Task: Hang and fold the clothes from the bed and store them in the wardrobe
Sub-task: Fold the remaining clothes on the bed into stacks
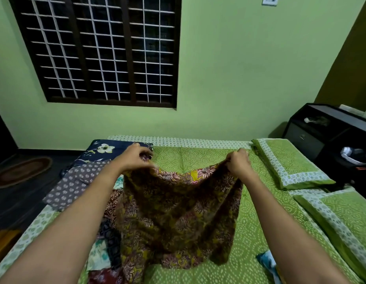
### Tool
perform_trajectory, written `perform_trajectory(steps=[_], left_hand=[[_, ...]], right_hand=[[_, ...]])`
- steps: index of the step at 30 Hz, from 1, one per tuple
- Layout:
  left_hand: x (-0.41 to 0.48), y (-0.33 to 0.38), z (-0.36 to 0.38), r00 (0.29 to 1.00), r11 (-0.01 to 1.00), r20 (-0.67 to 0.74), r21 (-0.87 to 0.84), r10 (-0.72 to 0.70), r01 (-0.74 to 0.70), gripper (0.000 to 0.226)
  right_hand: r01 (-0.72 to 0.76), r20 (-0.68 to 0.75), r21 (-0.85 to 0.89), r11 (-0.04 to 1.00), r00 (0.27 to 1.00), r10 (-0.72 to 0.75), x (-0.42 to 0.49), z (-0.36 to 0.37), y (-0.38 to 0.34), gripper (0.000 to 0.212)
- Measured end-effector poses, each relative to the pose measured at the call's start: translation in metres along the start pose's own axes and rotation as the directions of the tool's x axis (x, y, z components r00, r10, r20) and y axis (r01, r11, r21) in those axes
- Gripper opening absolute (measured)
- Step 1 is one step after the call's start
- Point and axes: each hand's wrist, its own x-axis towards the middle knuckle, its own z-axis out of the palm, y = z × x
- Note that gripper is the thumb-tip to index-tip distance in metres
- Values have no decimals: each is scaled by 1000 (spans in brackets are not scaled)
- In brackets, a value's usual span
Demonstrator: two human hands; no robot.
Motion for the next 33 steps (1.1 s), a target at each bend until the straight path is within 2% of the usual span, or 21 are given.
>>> perform_trajectory(steps=[1, 3, 5, 6, 8, 10, 12, 14, 16, 17, 18, 20, 21, 23, 25, 28, 30, 33], left_hand=[[1, -3, 0, 998, 993, 64, 116, 0, -8, 35], [6, -9, 3, 998, 961, 59, 278, -13, -4, 22], [10, -9, 7, 998, 955, -44, 293, -41, 53, 15], [10, -8, 9, 990, 953, -131, 290, -55, 91, 15], [7, -4, 10, 938, 941, -342, 293, -62, 169, 18], [5, 1, 10, 859, 946, -504, 223, -96, 237, 22], [8, 4, 11, 836, 946, -541, 211, -98, 247, 29], [12, 7, 15, 853, 964, -517, 187, -66, 189, 33], [16, 13, 18, 886, 995, -461, 42, -58, 86, 25], [17, 18, 20, 910, 998, -411, -62, -55, 32, 21], [18, 23, 21, 935, 985, -354, -168, -36, -26, 21], [15, 37, 26, 966, 912, -258, -387, 35, -137, 22], [13, 44, 27, 973, 837, -223, -521, 51, -163, 21], [5, 59, 25, 985, 657, -158, -735, 74, -167, 27], [1, 68, 24, 988, 501, -91, -854, 125, -143, 27], [-4, 71, 18, 976, 426, -76, -891, 204, -159, 7], [-4, 68, 20, 986, 390, -77, -911, 150, -131, 7], [0, 66, 29, 999, 337, -23, -942, -43, -7, 24]], right_hand=[[1, -24, 15, 1000, 1000, -1, -1, 0, 0, 21], [87, -36, 50, 995, 996, -85, -2, -6, -1, 28], [216, 76, 149, 965, 970, -229, -4, -15, -3, 28], [248, 170, 273, 930, 939, -301, -9, -19, -6, 27], [194, 318, 568, 800, 845, -430, -26, -27, -15, 27], [136, 380, 724, 676, 740, -555, -43, -33, -26, 22], [93, 414, 803, 589, 623, -663, -57, -32, -40, 21], [110, 429, 823, 558, 525, -736, -65, -29, -55, 13], [184, 415, 813, 552, 482, -772, -67, -24, -66, 15], [228, 390, 801, 554, 503, -771, -67, -23, -71, 17], [274, 339, 786, 554, 560, -756, -65, -22, -75, 17], [341, 187, 739, 581, 725, -663, -58, -21, -80, 14], [334, 119, 726, 601, 799, -589, -54, -20, -82, 15], [292, 50, 729, 620, 880, -473, -50, -19, -83, 29], [279, 69, 709, 648, 887, -457, -48, -20, -87, 52], [305, 33, 703, 643, 889, -457, -45, -17, -91, 79], [336, -12, 694, 636, 890, -457, -45, -15, -89, 80], [424, -64, 702, 572, 837, -543, -49, -16, -89, 72]])
